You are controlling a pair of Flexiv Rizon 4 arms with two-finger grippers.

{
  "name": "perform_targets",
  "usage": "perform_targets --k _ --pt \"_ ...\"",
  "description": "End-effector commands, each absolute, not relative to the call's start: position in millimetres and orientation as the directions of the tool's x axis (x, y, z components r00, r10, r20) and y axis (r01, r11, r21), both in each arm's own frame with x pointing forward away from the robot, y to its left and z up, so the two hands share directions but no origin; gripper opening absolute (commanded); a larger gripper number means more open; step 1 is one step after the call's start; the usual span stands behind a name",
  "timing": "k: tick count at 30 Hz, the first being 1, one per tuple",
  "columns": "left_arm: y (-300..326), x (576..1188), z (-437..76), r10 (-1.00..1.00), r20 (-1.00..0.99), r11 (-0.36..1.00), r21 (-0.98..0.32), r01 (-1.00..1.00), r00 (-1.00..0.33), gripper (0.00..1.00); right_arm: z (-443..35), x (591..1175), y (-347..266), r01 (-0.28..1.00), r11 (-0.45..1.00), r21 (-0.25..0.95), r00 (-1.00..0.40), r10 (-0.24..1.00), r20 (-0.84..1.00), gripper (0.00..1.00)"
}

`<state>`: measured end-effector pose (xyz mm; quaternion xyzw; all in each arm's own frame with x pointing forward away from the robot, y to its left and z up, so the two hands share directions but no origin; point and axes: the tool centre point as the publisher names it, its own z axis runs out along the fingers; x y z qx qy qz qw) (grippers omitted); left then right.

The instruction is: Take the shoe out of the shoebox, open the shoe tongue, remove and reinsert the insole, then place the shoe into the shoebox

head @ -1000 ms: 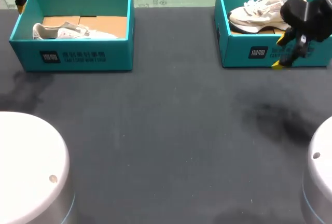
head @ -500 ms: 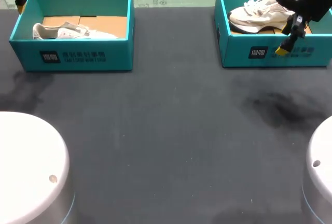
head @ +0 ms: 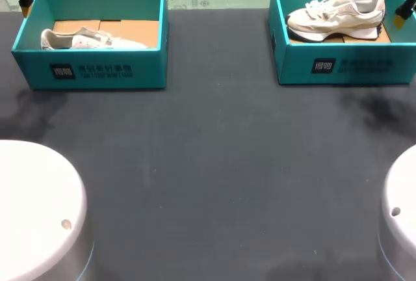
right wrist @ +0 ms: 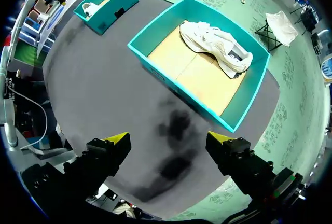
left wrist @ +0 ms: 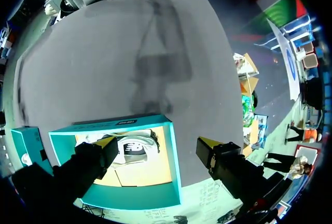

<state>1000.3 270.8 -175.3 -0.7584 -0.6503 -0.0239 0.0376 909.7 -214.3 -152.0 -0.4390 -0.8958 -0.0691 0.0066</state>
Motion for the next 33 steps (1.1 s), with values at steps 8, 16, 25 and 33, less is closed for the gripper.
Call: perform_targets --k 8,16,25,33 --pt "271.3 999.2 -175.1 0.984 0.087 -0.152 -0.024 0.988 0.154 1.0 -148.3 932.2 -208.1 0.835 0.542 0.09 -0.548 0.835 0.055 1.0" --pt "271.3 999.2 -175.1 0.984 0.087 -0.152 -0.024 0.988 0.154 1.0 -147.3 988.1 -207.0 0.918 0.393 0.056 -0.391 0.919 -0.049 1.0" --pt "271.3 999.2 -175.1 0.984 0.087 -0.152 -0.024 0.988 0.154 1.0 -159.5 1020.3 -207.0 0.937 0.341 0.074 -0.337 0.939 -0.065 1.0" --pt "271.3 999.2 -175.1 0.984 0.087 -0.152 -0.024 0.988 0.154 1.0 -159.5 1020.3 -207.0 0.937 0.341 0.074 -0.337 0.939 -0.065 1.0"
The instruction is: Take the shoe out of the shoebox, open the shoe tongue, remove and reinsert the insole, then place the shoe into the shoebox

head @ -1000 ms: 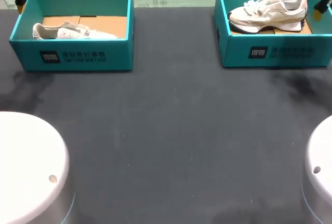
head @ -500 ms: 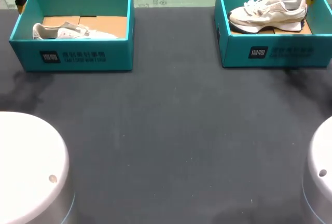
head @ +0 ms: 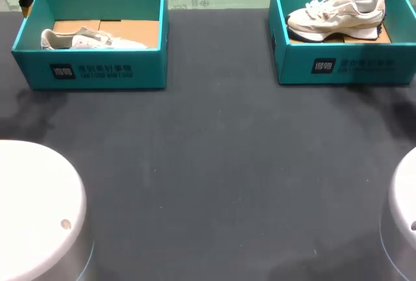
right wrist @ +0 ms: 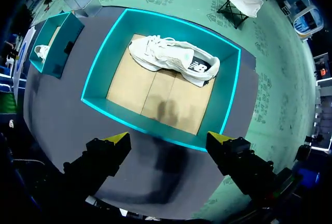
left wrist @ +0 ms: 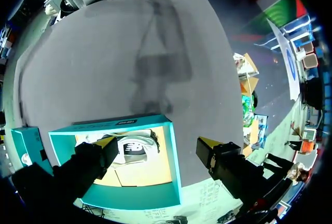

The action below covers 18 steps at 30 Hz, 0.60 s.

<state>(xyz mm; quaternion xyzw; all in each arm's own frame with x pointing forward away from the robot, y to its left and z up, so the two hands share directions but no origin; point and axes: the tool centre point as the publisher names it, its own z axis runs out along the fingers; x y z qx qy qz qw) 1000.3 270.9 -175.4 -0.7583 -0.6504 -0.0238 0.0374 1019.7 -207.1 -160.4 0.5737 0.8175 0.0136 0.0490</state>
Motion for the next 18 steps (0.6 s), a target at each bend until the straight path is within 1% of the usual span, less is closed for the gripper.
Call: perform_targets --k 1,3,4,6,8,11,12,13,18 --pt "271.3 999.2 -175.1 0.984 0.087 -0.152 -0.024 0.988 0.154 1.0 -159.5 1020.3 -207.0 0.937 0.341 0.074 -0.337 0.939 -0.065 1.0" --pt "271.3 999.2 -175.1 0.984 0.087 -0.152 -0.024 0.988 0.154 1.0 -161.6 1031.5 -204.3 0.947 0.316 0.064 -0.31 0.947 -0.087 1.0" --pt "271.3 999.2 -175.1 0.984 0.087 -0.152 -0.024 0.988 0.154 1.0 -163.2 1040.8 -200.8 0.949 0.302 0.088 -0.294 0.951 -0.092 1.0" --pt "271.3 999.2 -175.1 0.984 0.087 -0.152 -0.024 0.988 0.154 1.0 -170.2 1059.2 -195.0 0.959 0.275 0.062 -0.266 0.956 -0.124 1.0" --pt "271.3 999.2 -175.1 0.984 0.087 -0.152 -0.024 0.988 0.154 1.0 -178.0 1074.6 -191.5 0.958 0.269 0.096 -0.256 0.958 -0.128 1.0" --pt "271.3 999.2 -175.1 0.984 0.087 -0.152 -0.024 0.988 0.154 1.0 -194.2 1095.1 -193.0 0.968 0.217 0.127 -0.197 0.968 -0.155 1.0" --pt "271.3 999.2 -175.1 0.984 0.087 -0.152 -0.024 0.988 0.154 1.0 -200.6 1100.5 -195.4 0.972 0.203 0.121 -0.175 0.963 -0.204 1.0" --pt "271.3 999.2 -175.1 0.984 0.087 -0.152 -0.024 0.988 0.154 1.0 -209.3 1106.5 -197.7 0.974 0.202 0.098 -0.178 0.961 -0.213 1.0" --pt "271.3 999.2 -175.1 0.984 0.087 -0.152 -0.024 0.988 0.154 1.0 -209.3 1106.5 -197.7 0.974 0.202 0.098 -0.178 0.961 -0.213 1.0"
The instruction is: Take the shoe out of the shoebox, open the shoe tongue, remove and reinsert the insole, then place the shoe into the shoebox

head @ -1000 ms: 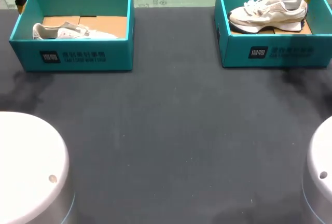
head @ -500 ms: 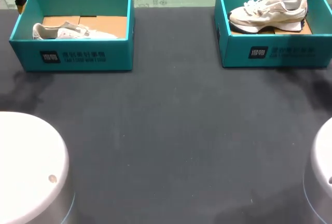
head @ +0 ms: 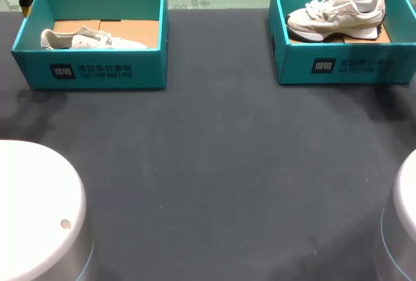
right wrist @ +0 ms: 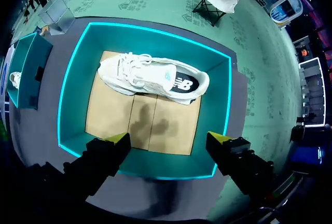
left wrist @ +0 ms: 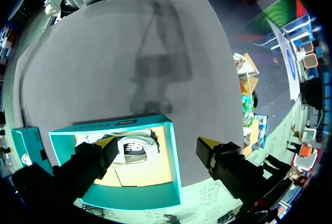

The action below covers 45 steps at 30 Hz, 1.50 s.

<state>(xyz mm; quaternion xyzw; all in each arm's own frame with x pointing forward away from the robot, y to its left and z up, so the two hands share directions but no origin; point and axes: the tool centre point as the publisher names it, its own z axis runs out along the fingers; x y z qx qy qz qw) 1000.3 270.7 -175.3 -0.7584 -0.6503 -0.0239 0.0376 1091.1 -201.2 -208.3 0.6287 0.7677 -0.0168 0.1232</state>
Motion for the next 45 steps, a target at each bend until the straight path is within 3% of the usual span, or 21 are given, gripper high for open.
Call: perform_targets --k 1,8,18,38,43,45 --pt "271.3 999.2 -175.1 0.984 0.087 -0.152 -0.024 0.988 0.154 1.0 -209.3 1106.5 -197.7 0.974 0.202 0.098 -0.178 0.961 -0.213 1.0" --pt "271.3 999.2 -175.1 0.984 0.087 -0.152 -0.024 0.988 0.154 1.0 -209.3 1106.5 -197.7 0.974 0.202 0.098 -0.178 0.961 -0.213 1.0" --pt "271.3 999.2 -175.1 0.984 0.087 -0.152 -0.024 0.988 0.154 1.0 -248.5 1143.5 -221.5 0.993 -0.022 0.114 0.053 0.959 -0.278 1.0" --pt "271.3 999.2 -175.1 0.984 0.087 -0.152 -0.024 0.988 0.154 1.0 -280.9 1177.9 -271.1 0.982 -0.107 0.153 0.154 0.93 -0.334 1.0" --pt "271.3 999.2 -175.1 0.984 0.087 -0.152 -0.024 0.988 0.154 1.0 -290.1 1182.4 -280.2 0.981 -0.116 0.154 0.162 0.931 -0.326 0.83" --pt "271.3 999.2 -175.1 0.984 0.087 -0.152 -0.024 0.988 0.154 1.0 -293.7 1184.3 -281.6 0.982 -0.116 0.15 0.16 0.932 -0.326 0.81"
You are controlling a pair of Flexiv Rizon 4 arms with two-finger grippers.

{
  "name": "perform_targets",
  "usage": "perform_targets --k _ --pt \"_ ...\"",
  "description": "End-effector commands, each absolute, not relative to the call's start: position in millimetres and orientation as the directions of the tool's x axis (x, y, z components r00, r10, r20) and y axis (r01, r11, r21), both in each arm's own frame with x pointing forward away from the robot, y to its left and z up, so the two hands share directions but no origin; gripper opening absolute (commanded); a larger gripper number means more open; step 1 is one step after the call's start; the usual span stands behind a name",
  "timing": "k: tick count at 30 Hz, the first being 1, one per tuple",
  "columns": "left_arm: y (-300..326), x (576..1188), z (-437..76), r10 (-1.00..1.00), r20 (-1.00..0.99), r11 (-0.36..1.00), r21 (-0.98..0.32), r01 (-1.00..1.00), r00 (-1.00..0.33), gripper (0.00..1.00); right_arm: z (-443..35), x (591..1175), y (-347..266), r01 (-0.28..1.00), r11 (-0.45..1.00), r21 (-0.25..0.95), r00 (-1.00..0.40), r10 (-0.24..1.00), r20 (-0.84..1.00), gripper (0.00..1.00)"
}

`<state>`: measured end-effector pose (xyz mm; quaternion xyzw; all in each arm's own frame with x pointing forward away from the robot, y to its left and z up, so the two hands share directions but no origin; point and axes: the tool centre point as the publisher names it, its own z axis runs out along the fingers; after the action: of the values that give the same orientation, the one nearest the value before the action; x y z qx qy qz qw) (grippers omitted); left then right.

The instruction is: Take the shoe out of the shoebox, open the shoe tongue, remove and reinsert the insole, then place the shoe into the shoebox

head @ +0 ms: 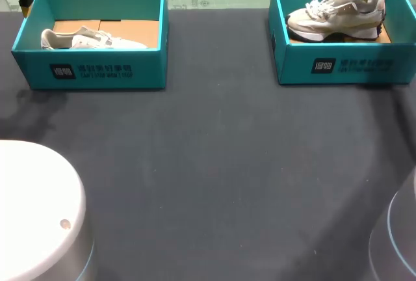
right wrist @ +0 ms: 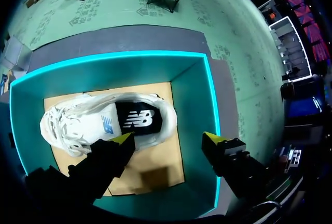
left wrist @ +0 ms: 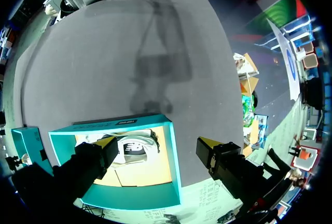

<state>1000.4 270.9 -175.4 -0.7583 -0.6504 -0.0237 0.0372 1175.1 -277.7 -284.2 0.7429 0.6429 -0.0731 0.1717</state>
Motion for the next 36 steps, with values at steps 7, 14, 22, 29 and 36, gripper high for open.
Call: perform_targets --k 7,14,22,29,36 --pt "271.3 999.2 -175.1 0.984 0.087 -0.152 -0.024 0.988 0.154 1.0 -307.0 1191.4 -287.2 0.984 -0.119 0.135 0.157 0.935 -0.318 0.74" --pt "271.3 999.2 -175.1 0.984 0.087 -0.152 -0.024 0.988 0.154 1.0 -319.9 1195.5 -292.5 0.985 -0.128 0.117 0.158 0.939 -0.307 0.72" --pt "271.3 999.2 -175.1 0.984 0.087 -0.152 -0.024 0.988 0.154 1.0 -332.1 1198.8 -293.0 0.987 -0.129 0.092 0.151 0.943 -0.297 0.66" --pt "271.3 999.2 -175.1 0.984 0.087 -0.152 -0.024 0.988 0.154 1.0 -341.4 1201.0 -293.6 0.989 -0.129 0.078 0.146 0.946 -0.289 0.62" --pt "271.3 999.2 -175.1 0.984 0.087 -0.152 -0.024 0.988 0.154 1.0 -347.7 1197.2 -298.1 0.987 -0.149 0.062 0.161 0.947 -0.28 0.62"
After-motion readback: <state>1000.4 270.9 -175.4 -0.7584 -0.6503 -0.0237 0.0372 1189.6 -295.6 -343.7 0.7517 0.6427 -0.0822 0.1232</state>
